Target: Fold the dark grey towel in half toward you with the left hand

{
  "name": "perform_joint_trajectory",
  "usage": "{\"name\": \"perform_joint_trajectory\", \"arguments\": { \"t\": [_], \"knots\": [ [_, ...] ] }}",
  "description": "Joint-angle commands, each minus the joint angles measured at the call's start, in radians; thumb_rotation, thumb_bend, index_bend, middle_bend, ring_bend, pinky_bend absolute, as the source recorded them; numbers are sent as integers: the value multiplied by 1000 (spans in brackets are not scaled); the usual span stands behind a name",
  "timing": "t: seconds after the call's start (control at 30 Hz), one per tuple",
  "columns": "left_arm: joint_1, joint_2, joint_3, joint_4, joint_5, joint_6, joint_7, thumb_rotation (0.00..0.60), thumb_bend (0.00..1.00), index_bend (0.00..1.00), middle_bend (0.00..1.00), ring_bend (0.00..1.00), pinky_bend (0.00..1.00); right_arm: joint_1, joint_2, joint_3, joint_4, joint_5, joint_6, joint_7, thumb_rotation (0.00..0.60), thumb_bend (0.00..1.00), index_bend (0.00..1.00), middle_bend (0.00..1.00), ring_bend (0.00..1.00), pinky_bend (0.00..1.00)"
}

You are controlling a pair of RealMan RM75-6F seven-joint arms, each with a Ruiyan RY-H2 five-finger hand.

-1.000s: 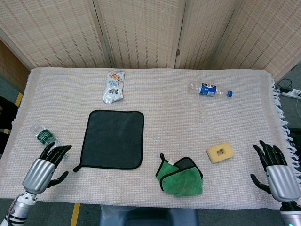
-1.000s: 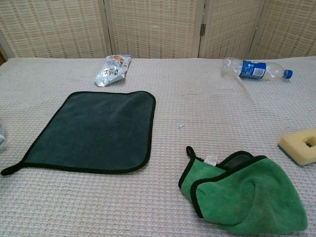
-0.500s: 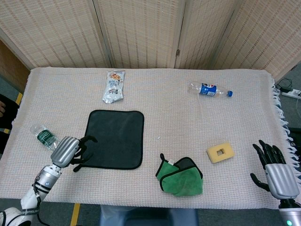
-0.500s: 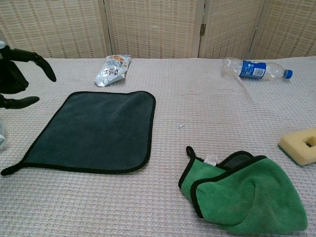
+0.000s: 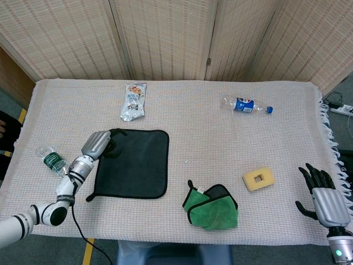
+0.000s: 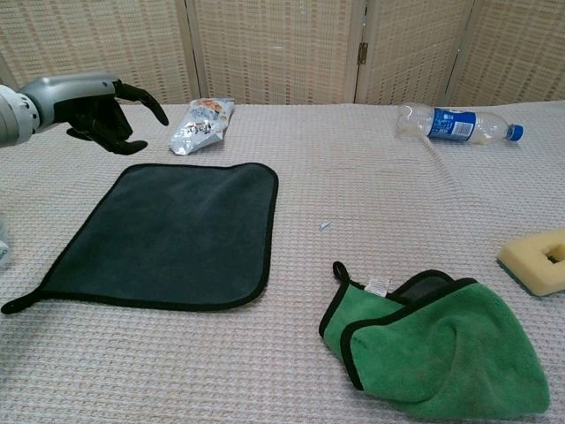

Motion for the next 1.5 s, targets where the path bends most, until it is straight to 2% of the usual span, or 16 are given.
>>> {"name": "perform_joint_trajectory", "arguments": {
  "t": [0.03,0.27,0.6,1.1,1.5],
  "knots": [
    [-65,-78,-29,133,-81,-70,9,600,459,340,1000,1000,1000,2,3,4,6,12,-7,11,600,347,0,0,0,0],
    [-138,-209,-45,390,-110,-150,-33,600,458,382,1000,1000,1000,8,8,16,22,47,-26,40,600,347,0,0,0,0],
    [-199,-323,-32,637,-15,-278,-186,600,458,404,1000,1000,1000,8,10,24,42,98,-48,59,600,347,0,0,0,0],
    [-275,-461,-10,880,119,-374,-414,600,456,318,1000,1000,1000,-3,14,25,58,124,-52,81,600,347,0,0,0,0],
    [-305,-500,20,996,185,-423,-534,600,457,298,1000,1000,1000,-5,15,28,68,137,-61,95,600,347,0,0,0,0]
  ]
}}
